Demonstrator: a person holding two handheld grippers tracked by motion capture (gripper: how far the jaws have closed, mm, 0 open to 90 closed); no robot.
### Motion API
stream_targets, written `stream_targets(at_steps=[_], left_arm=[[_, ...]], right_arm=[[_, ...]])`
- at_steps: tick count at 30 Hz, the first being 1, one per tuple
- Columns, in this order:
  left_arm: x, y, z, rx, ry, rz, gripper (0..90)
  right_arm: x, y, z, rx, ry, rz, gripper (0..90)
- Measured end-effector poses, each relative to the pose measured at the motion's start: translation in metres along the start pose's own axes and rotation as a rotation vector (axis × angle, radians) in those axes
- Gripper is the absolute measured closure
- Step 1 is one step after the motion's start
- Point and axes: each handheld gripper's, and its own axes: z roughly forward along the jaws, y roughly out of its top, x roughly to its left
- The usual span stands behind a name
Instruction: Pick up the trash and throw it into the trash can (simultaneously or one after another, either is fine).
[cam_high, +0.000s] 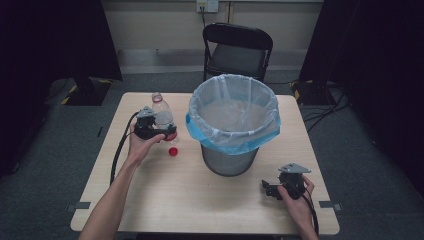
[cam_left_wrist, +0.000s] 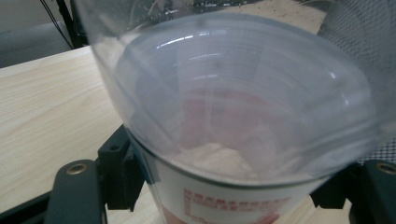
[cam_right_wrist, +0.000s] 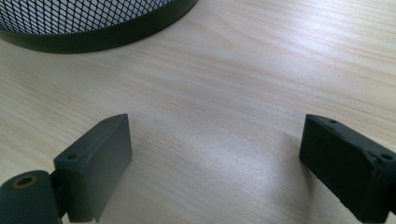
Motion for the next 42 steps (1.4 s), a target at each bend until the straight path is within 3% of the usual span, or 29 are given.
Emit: stream_targets(at_steps=[3, 6, 17, 29, 31, 42], left_arm=[[0.000, 0.002, -0.003, 0.000, -0.015, 0.001, 27.1], [-0.001, 0.004, -0.007, -0.021, -0.036, -0.030, 27.2], [-0.008, 0.014, -0.027, -0.070, -0.053, -0.054, 27.4], [-0.022, 0.027, -0.047, -0.148, -0.086, -0.068, 27.6], [-0.022, 0.030, -0.052, -0.173, -0.103, -0.085, 27.6], [-0.032, 0.058, -0.081, -0.261, -0.113, -0.059, 27.7]], right_arm=[[0.000, 0.000, 0.000, 0.000, 0.001, 0.000, 8.5], [0.000, 0.000, 0.000, 0.000, 0.000, -0.001, 8.5], [0.000, 0.000, 0.000, 0.000, 0.000, 0.001, 8.5], [0.000, 0.000, 0.000, 0.000, 0.000, 0.000, 8.5], [0.000, 0.000, 0.000, 0.000, 0.000, 0.000, 8.5], [0.000, 0.000, 0.000, 0.000, 0.000, 0.000, 8.5]])
